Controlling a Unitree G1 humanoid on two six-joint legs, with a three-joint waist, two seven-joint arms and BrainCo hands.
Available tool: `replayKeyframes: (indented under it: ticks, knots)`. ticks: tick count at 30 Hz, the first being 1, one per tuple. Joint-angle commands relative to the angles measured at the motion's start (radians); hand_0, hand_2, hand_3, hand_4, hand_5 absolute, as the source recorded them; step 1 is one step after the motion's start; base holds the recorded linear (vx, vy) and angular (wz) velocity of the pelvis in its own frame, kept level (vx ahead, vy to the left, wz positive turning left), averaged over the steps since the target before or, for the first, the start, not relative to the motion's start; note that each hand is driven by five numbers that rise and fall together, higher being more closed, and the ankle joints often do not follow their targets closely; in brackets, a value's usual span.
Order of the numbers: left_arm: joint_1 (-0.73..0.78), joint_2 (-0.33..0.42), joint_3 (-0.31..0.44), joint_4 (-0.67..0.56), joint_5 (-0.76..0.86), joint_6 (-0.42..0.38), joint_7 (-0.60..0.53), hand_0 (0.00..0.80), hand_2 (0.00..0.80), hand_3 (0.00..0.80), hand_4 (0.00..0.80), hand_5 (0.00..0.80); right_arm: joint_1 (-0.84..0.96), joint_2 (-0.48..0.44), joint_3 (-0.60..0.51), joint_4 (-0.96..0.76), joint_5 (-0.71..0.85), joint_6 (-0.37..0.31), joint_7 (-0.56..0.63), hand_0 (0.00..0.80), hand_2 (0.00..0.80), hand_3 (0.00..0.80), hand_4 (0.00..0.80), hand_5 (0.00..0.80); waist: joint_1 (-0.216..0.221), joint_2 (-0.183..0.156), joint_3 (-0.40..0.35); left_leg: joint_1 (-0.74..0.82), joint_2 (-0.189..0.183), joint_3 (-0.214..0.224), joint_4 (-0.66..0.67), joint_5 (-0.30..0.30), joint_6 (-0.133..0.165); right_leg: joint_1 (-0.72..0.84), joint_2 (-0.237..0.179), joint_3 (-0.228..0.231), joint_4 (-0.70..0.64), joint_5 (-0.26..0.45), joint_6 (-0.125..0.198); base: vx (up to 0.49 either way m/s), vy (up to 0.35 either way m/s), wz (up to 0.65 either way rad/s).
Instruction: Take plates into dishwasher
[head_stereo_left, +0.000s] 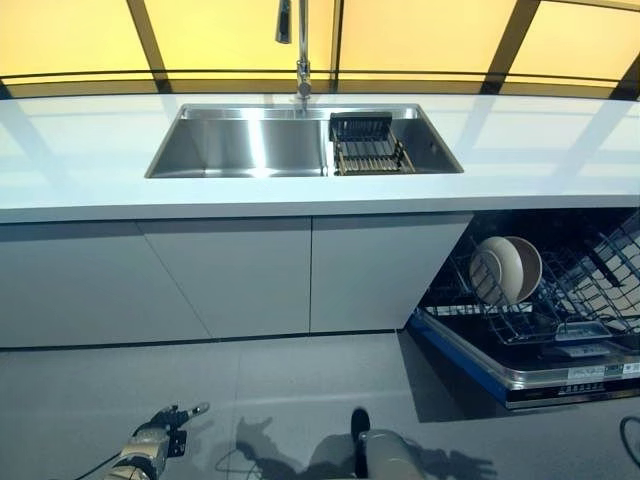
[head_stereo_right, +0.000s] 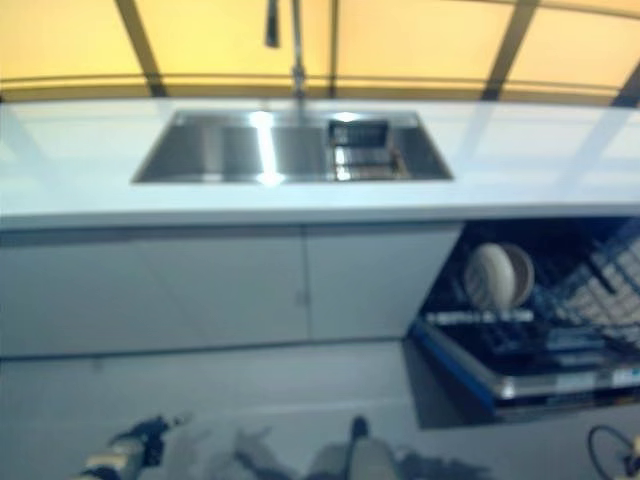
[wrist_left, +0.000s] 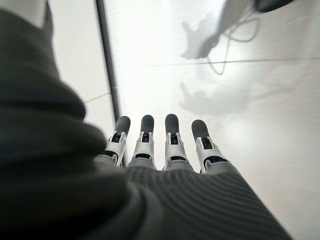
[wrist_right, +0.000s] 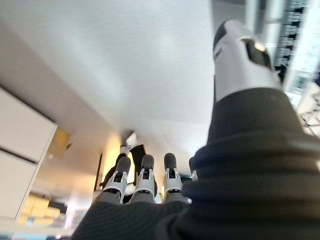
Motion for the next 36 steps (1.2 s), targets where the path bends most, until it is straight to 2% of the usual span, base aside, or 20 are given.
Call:
replayKeyframes:
  ticks: [1, 2, 6, 9, 12, 14, 17, 19, 20, 21, 23, 24, 25, 26, 27, 28, 29, 31, 33, 36]
  knots:
    - [0.014, 0.014, 0.057, 0.022, 0.053, -0.004, -0.005, 0.000, 0.000, 0.000, 0.000, 0.000, -0.017, -0.007, -0.001, -0.005, -0.005, -0.089, -0.031, 0.000, 0.000, 0.000, 0.000, 0.000, 0.087, -0.011, -0.017, -0.057, -0.072, -0.072, -0.019, 0.043, 0.066, 0.212, -0.058, 0.003, -0.150, 0.037, -0.004, -0.234, -0.244, -0.42]
    - [0.040, 0.017, 0.078, 0.038, 0.061, -0.013, -0.012, 0.000, 0.000, 0.000, 0.000, 0.000, -0.011, 0.019, 0.009, 0.013, 0.000, -0.102, -0.023, 0.000, 0.000, 0.000, 0.000, 0.000, 0.114, -0.023, -0.036, -0.080, -0.069, -0.076, -0.027, 0.055, 0.063, 0.271, -0.079, 0.005, -0.185, 0.039, 0.007, -0.165, -0.199, -0.51]
    - [0.084, 0.035, 0.107, 0.034, 0.053, -0.032, -0.026, 0.000, 0.000, 0.000, 0.000, 0.000, -0.008, 0.063, 0.031, 0.027, -0.011, -0.116, 0.012, 0.000, 0.000, 0.000, 0.000, 0.000, 0.157, -0.054, -0.068, -0.116, -0.066, -0.093, -0.074, 0.109, 0.034, 0.352, -0.113, 0.023, -0.335, 0.064, 0.044, -0.216, -0.387, -0.66]
    - [0.080, 0.059, 0.110, 0.017, 0.047, -0.039, -0.029, 0.000, 0.000, 0.000, 0.000, 0.000, -0.002, 0.096, 0.044, 0.025, 0.050, -0.130, 0.004, 0.000, 0.000, 0.000, 0.000, 0.000, 0.148, -0.057, -0.065, -0.151, -0.026, -0.130, -0.079, 0.129, 0.007, 0.316, -0.081, 0.092, -0.400, 0.032, 0.048, -0.157, -0.418, -0.54]
    - [0.040, 0.061, 0.122, -0.020, 0.028, -0.035, -0.012, 0.000, 0.000, 0.000, 0.000, 0.000, -0.016, 0.130, 0.026, 0.011, 0.185, -0.106, -0.024, 0.000, 0.000, 0.000, 0.000, 0.000, 0.178, -0.063, -0.052, -0.230, 0.028, -0.111, -0.044, 0.163, -0.023, 0.347, -0.055, 0.022, -0.474, -0.075, 0.048, -0.280, -0.435, -0.03]
    - [-0.015, 0.046, 0.114, -0.047, 0.006, -0.007, 0.002, 0.000, 0.000, 0.000, 0.000, 0.000, -0.047, 0.156, 0.009, 0.009, 0.347, -0.095, -0.083, 0.000, 0.000, 0.000, 0.000, 0.000, 0.201, -0.065, -0.031, -0.313, 0.056, -0.111, -0.022, 0.201, -0.049, 0.356, -0.036, -0.011, -0.489, -0.105, 0.034, -0.380, -0.433, -0.04]
    - [-0.009, -0.012, 0.093, -0.033, 0.032, -0.026, 0.015, 0.000, 0.000, 0.000, 0.000, 0.000, -0.040, 0.190, -0.043, 0.007, 0.519, -0.098, -0.119, 0.000, 0.000, 0.000, 0.000, 0.000, 0.200, -0.042, 0.000, -0.336, 0.096, -0.111, -0.058, 0.270, -0.076, 0.360, 0.020, -0.012, -0.445, -0.171, -0.010, -0.116, -0.269, 0.12]
    - [0.032, -0.043, 0.102, -0.029, 0.036, -0.044, 0.024, 0.000, 0.000, 0.000, 0.000, 0.000, -0.028, 0.214, -0.078, -0.002, 0.641, -0.072, -0.124, 0.000, 0.000, 0.000, 0.000, 0.000, 0.191, -0.031, 0.014, -0.344, 0.119, -0.106, -0.086, 0.327, -0.103, 0.385, 0.049, -0.004, -0.467, -0.172, -0.032, -0.029, -0.152, 0.20]
    - [0.046, -0.062, 0.105, -0.024, 0.029, -0.053, 0.029, 0.000, 0.000, 0.000, 0.000, 0.000, -0.020, 0.232, -0.090, 0.005, 0.658, -0.072, -0.118, 0.000, 0.000, 0.000, 0.000, 0.000, 0.187, -0.028, 0.020, -0.347, 0.115, -0.119, -0.079, 0.324, -0.102, 0.389, 0.055, 0.008, -0.475, -0.169, -0.038, -0.096, -0.116, 0.18]
    - [0.055, -0.072, 0.116, -0.014, 0.027, -0.071, 0.022, 0.000, 0.000, 0.000, 0.000, 0.000, -0.012, 0.243, -0.096, 0.020, 0.676, -0.080, -0.125, 0.000, 0.000, 0.000, 0.000, 0.000, 0.182, -0.033, 0.030, -0.333, 0.094, -0.142, -0.026, 0.282, -0.088, 0.386, 0.047, 0.018, -0.474, -0.163, -0.044, -0.142, -0.113, 0.05]
    - [0.061, -0.086, 0.129, -0.004, 0.019, -0.089, -0.005, 0.000, 0.000, 0.000, 0.000, 0.000, 0.008, 0.261, -0.110, 0.058, 0.682, -0.101, -0.119, 0.000, 0.000, 0.000, 0.000, 0.000, 0.166, -0.050, 0.037, -0.325, 0.039, -0.188, 0.213, 0.129, -0.049, 0.355, 0.020, 0.030, -0.469, -0.135, -0.058, -0.174, -0.102, -0.06]
    - [0.060, -0.088, 0.129, -0.008, 0.017, -0.086, -0.010, 0.000, 0.000, 0.000, 0.000, 0.000, 0.011, 0.263, -0.113, 0.064, 0.689, -0.104, -0.117, 0.000, 0.000, 0.000, 0.000, 0.000, 0.164, -0.052, 0.036, -0.326, 0.029, -0.196, 0.244, 0.114, -0.045, 0.344, 0.014, 0.033, -0.469, -0.125, -0.060, -0.168, -0.068, 0.05]
    - [0.061, -0.096, 0.127, -0.023, 0.014, -0.073, -0.014, 0.000, 0.000, 0.000, 0.000, 0.000, 0.016, 0.267, -0.125, 0.083, 0.729, -0.108, -0.109, 0.000, 0.000, 0.000, 0.000, 0.000, 0.156, -0.051, 0.038, -0.311, -0.002, -0.217, 0.304, 0.049, -0.027, 0.316, 0.001, 0.035, -0.456, -0.113, -0.061, -0.122, 0.001, 0.13]
    - [0.060, -0.096, 0.126, -0.032, 0.009, -0.059, -0.019, 0.000, 0.000, 0.000, 0.000, 0.000, 0.015, 0.274, -0.136, 0.091, 0.750, -0.117, -0.103, 0.000, 0.000, 0.000, 0.000, 0.000, 0.145, -0.034, 0.035, -0.269, -0.009, -0.212, 0.261, 0.027, -0.014, 0.282, 0.006, 0.024, -0.432, -0.111, -0.057, -0.122, 0.045, 0.16]
    - [0.057, -0.096, 0.119, -0.037, 0.009, -0.045, -0.025, 0.000, 0.000, 0.000, 0.000, 0.000, 0.014, 0.283, -0.141, 0.095, 0.785, -0.136, -0.097, 0.000, 0.000, 0.000, 0.000, 0.000, 0.136, -0.010, 0.036, -0.221, -0.010, -0.199, 0.190, 0.039, -0.010, 0.251, 0.014, 0.006, -0.400, -0.121, -0.053, -0.101, 0.079, 0.03]
    - [0.051, -0.096, 0.099, -0.037, 0.013, -0.026, -0.030, 0.000, 0.000, 0.000, 0.000, 0.000, 0.014, 0.303, -0.142, 0.092, 0.843, -0.194, -0.088, 0.000, 0.000, 0.000, 0.000, 0.000, 0.126, 0.020, 0.040, -0.186, -0.017, -0.199, 0.104, 0.063, -0.009, 0.221, 0.030, -0.008, -0.363, -0.134, -0.057, -0.160, 0.043, 0.13]
    - [0.046, -0.098, 0.089, -0.037, 0.007, -0.026, -0.031, 0.000, 0.000, 0.000, 0.000, 0.000, 0.009, 0.323, -0.139, 0.066, 0.871, -0.228, -0.093, 0.000, 0.000, 0.000, 0.000, 0.000, 0.124, 0.027, 0.056, -0.205, -0.037, -0.226, 0.127, 0.057, -0.010, 0.208, 0.019, -0.001, -0.354, -0.129, -0.059, -0.184, 0.008, 0.10]
    - [0.038, -0.101, 0.076, -0.027, -0.009, -0.038, -0.032, 0.000, 0.000, 0.000, 0.000, 0.000, -0.001, 0.338, -0.138, 0.049, 0.927, -0.230, -0.089, 0.000, 0.000, 0.000, 0.000, 0.000, 0.117, 0.040, 0.083, -0.237, -0.058, -0.249, 0.167, 0.044, -0.011, 0.186, 0.008, 0.004, -0.335, -0.125, -0.059, -0.148, -0.012, 0.07]
    - [0.044, -0.109, 0.073, -0.018, -0.012, -0.043, -0.034, 0.000, 0.000, 0.000, 0.000, 0.000, -0.011, 0.331, -0.148, 0.056, 0.964, -0.252, -0.098, 0.000, 0.000, 0.000, 0.000, 0.000, 0.106, 0.059, 0.105, -0.245, -0.054, -0.238, 0.189, 0.042, -0.014, 0.177, 0.000, 0.001, -0.318, -0.131, -0.065, -0.093, 0.041, 0.00]
    - [0.050, -0.137, 0.053, -0.017, -0.035, -0.055, -0.030, 0.000, 0.000, 0.000, 0.000, 0.000, -0.046, 0.304, -0.153, 0.055, 0.989, -0.319, -0.099, 0.000, 0.000, 0.000, 0.000, 0.000, 0.096, 0.095, 0.148, -0.300, -0.080, -0.244, 0.275, 0.014, -0.012, 0.128, -0.022, 0.012, -0.263, -0.148, -0.085, -0.096, 0.119, -0.03]
